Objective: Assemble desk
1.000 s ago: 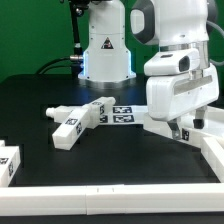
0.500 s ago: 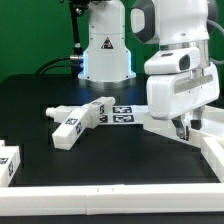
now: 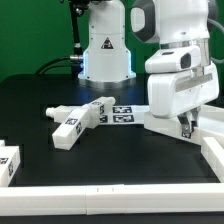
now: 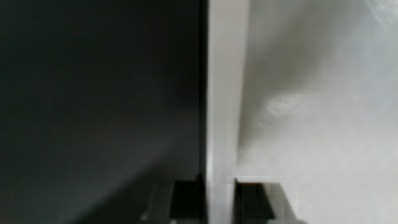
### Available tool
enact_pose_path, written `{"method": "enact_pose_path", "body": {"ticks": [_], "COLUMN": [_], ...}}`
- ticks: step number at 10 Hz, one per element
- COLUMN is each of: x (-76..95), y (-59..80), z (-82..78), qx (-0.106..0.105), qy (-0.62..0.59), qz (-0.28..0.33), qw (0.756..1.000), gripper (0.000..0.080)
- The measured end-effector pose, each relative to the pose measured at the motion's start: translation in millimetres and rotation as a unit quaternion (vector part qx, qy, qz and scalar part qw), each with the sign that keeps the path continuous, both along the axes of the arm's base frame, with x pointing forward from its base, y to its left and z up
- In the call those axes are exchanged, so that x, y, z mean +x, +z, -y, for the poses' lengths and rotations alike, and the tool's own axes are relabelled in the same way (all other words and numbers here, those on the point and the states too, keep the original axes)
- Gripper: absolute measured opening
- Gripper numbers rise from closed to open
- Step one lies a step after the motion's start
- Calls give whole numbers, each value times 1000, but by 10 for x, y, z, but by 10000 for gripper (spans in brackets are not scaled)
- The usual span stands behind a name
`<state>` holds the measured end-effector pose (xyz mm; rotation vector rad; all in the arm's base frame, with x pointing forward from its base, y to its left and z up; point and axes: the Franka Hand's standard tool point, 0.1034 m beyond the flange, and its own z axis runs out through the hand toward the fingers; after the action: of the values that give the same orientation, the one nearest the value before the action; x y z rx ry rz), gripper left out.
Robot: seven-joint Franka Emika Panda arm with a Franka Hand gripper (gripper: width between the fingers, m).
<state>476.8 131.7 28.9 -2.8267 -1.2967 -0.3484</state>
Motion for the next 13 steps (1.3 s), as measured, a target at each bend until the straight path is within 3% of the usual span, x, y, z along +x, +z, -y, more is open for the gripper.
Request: {"method": "enact_pose_path", "body": {"ticks": [3, 4, 5, 9, 11, 13], "x": [45, 178, 268, 274, 777, 1030], "y": [274, 348, 386, 378, 572, 573], "z": [391, 561, 612, 642, 1024, 1145], "qx": [-44, -51, -52, -55, -68, -70], "qy": [100, 115, 116, 132, 195, 245], "qz": [-37, -37, -32, -35, -51, -59], "qw": [993, 991, 991, 989, 977, 965], "gripper": [52, 52, 52, 53, 53, 53]}}
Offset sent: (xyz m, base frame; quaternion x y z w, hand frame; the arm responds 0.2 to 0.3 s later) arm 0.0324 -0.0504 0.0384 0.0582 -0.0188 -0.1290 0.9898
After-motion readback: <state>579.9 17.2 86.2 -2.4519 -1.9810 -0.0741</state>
